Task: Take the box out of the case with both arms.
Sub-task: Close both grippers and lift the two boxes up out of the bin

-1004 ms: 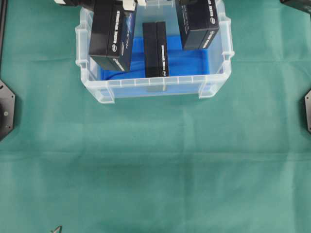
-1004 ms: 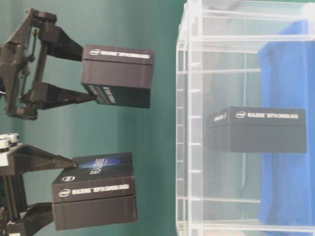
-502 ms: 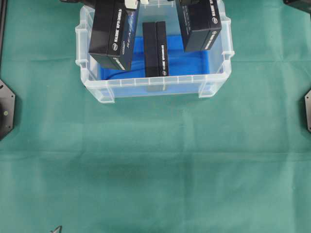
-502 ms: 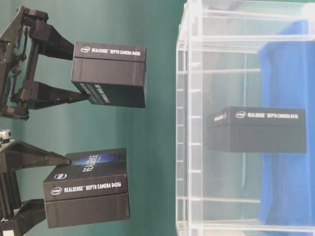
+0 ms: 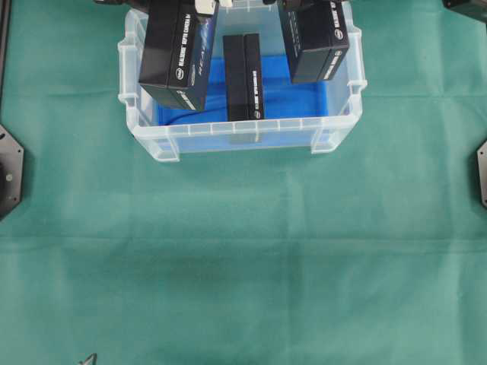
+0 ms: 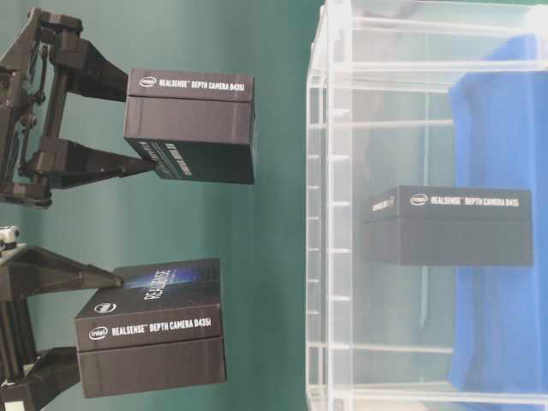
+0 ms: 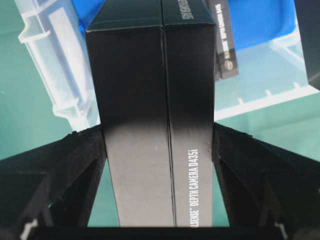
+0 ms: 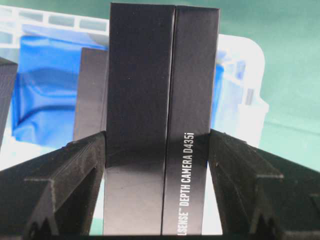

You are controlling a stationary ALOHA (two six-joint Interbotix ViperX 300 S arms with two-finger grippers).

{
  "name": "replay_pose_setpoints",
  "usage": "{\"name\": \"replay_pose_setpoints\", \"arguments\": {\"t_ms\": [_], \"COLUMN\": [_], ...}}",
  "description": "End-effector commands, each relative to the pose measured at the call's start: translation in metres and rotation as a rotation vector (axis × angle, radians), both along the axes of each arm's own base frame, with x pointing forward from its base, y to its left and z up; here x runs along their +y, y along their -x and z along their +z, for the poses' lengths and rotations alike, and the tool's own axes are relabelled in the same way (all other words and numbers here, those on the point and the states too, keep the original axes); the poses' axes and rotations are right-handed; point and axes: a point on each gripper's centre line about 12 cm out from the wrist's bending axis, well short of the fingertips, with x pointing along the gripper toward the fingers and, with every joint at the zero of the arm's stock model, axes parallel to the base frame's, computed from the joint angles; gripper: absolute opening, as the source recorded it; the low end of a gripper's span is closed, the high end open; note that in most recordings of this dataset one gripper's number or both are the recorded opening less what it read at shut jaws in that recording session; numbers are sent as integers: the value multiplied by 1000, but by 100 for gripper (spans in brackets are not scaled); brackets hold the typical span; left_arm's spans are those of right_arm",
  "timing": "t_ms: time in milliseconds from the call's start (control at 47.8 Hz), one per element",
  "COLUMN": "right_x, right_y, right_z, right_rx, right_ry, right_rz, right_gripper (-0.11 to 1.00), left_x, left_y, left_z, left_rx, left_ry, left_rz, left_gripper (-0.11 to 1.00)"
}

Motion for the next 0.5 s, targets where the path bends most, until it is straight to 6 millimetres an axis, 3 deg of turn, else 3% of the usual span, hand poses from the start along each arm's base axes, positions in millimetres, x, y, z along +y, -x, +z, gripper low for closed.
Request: {"name": "replay_pose_setpoints", "arguments": {"t_ms": [0, 481], "right_x": [3, 4], "right_y": [11, 10], "right_z": [26, 26], "right_rx": [-68, -70], "right_ry": [21, 23], "right_rz": [1, 3], "right_gripper": [65, 65], "left_x": [-2, -2], "left_y": [6, 6], "left_z": [14, 13], "left_rx": [-41, -36], "left_ry": [-14, -17], "left_rz": [-3, -2], "left_gripper": [62, 62]}}
